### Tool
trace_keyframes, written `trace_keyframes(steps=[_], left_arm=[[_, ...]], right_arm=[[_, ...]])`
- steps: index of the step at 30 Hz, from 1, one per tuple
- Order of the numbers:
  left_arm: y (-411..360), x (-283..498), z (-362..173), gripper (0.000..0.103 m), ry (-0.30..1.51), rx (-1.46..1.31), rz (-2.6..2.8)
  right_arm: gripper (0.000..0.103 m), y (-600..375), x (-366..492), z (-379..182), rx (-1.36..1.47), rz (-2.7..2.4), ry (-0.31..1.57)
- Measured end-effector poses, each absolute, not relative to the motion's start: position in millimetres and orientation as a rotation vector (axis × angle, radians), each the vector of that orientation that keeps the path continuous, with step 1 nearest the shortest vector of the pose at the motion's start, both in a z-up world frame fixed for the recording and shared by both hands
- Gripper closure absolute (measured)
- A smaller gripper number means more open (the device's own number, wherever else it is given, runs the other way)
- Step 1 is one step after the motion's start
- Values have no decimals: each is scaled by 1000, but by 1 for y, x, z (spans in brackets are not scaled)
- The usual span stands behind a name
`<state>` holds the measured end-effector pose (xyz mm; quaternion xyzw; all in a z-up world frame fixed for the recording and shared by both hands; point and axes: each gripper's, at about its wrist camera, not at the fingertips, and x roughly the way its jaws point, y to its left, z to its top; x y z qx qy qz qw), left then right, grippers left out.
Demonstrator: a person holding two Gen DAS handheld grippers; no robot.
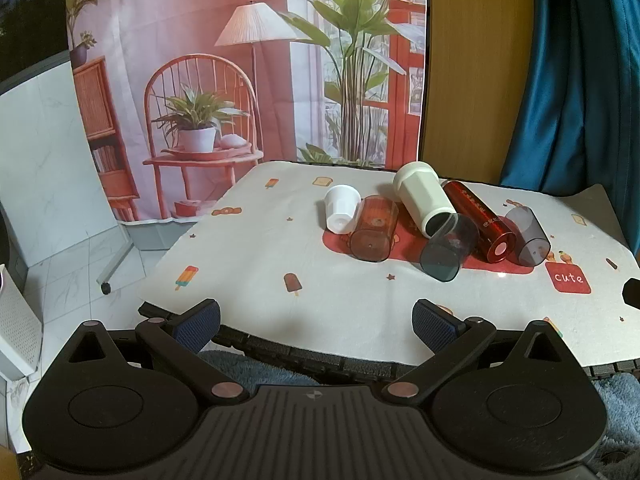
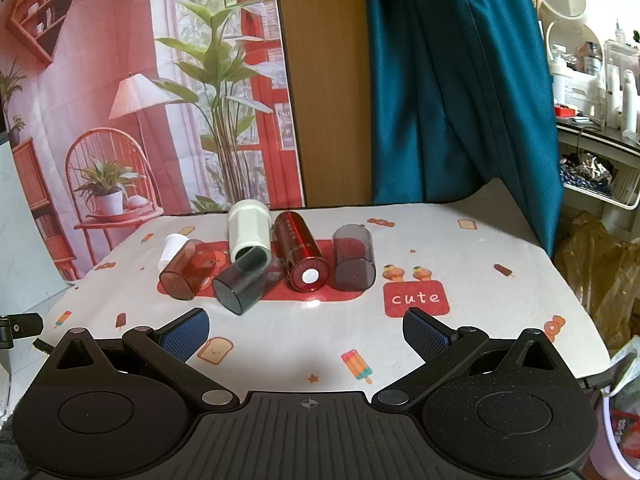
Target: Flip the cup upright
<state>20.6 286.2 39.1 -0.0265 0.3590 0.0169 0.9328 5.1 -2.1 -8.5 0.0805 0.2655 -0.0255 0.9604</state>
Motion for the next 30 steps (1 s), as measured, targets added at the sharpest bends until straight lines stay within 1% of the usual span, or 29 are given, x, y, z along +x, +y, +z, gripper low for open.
trace_keyframes(steps=[30], left_arm=[[286, 21, 35, 0, 745, -54, 36]], right_arm=[[0, -2, 6, -8, 166, -51, 541]])
